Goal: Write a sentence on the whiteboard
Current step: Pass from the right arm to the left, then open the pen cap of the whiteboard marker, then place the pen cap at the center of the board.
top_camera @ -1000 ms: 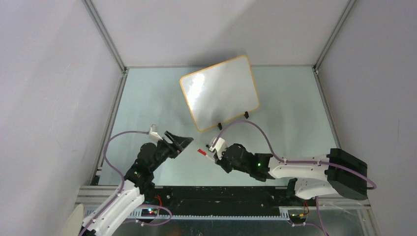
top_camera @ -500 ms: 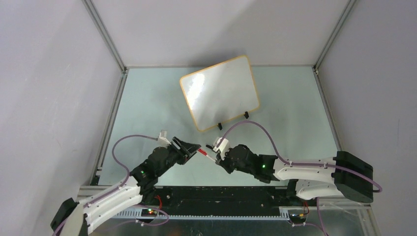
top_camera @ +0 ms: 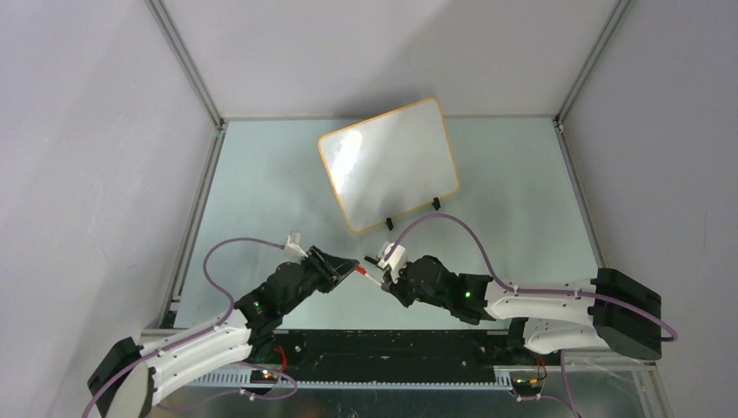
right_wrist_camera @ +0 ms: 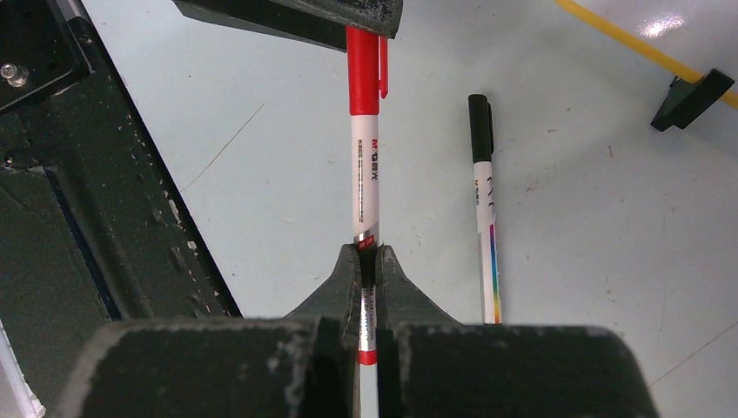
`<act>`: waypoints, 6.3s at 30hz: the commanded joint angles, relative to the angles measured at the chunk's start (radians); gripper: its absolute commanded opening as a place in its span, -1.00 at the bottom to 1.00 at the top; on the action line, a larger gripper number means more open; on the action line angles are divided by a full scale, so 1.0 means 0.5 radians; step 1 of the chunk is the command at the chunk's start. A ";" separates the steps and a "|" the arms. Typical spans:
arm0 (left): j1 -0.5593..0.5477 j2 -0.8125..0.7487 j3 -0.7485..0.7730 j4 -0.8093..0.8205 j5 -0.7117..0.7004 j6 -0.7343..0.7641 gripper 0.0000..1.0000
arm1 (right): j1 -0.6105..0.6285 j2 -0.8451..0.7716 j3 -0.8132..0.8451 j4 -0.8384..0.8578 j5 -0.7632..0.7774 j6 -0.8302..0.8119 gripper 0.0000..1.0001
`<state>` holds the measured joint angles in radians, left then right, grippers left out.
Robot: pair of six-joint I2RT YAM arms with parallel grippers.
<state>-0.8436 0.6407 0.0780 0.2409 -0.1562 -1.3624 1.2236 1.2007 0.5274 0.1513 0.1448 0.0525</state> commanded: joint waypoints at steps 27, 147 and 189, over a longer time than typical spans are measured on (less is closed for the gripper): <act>-0.158 0.213 0.094 0.321 -0.094 0.050 -0.78 | -0.033 -0.027 0.001 0.082 -0.033 0.017 -1.00; 0.696 -0.461 0.301 -1.112 -0.201 0.309 -1.00 | -0.493 -1.350 -0.395 -0.186 -0.091 1.105 -1.00; 0.649 1.492 1.304 -1.260 -0.181 1.386 -0.69 | -0.649 -0.946 0.252 -1.308 0.099 0.983 -1.00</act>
<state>-0.5304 1.3670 0.6975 -0.4225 -0.2806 -0.6979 0.9054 0.7490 0.6121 -0.4866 0.1795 0.5629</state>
